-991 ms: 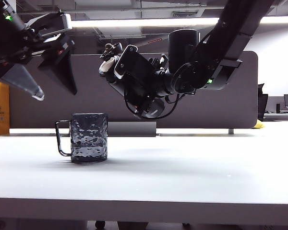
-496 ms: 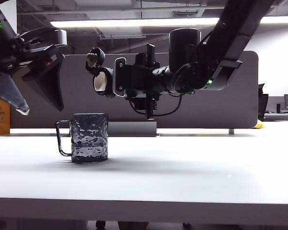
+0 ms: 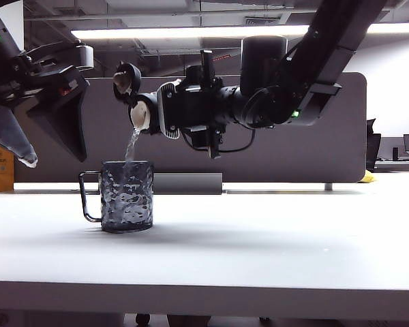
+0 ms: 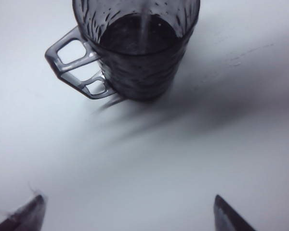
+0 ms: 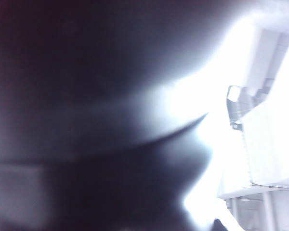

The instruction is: Pick up the black thermos, pour some water into the cup, then place the black thermos back on the table.

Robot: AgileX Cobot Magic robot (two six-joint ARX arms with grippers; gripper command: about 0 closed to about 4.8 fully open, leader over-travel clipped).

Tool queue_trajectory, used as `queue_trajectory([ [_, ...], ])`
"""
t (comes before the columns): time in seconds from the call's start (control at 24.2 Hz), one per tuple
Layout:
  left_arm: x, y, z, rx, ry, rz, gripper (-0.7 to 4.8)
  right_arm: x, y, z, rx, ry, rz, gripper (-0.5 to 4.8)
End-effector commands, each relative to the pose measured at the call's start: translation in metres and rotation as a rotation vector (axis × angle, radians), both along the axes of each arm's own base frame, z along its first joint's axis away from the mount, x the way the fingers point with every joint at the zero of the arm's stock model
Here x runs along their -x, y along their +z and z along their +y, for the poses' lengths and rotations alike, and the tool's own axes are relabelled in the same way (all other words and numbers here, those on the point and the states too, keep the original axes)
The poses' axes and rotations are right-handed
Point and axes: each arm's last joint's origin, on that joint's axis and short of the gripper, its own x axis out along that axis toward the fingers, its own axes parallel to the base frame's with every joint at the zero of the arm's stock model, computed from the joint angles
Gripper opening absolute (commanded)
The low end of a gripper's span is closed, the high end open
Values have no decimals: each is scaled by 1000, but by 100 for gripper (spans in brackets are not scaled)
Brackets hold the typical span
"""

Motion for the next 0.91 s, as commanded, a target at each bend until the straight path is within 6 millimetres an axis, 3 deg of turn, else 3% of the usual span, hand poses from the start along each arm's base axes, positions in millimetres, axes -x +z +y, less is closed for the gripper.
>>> queue_trajectory([
  [0.04, 0, 2, -1, -1, -3, -12, 479, 1, 21, 0, -34, -2, -116, 44],
  [0.91, 2, 0, 0, -5, -9, 21, 479, 1, 18, 1, 51, 3, -171, 65],
])
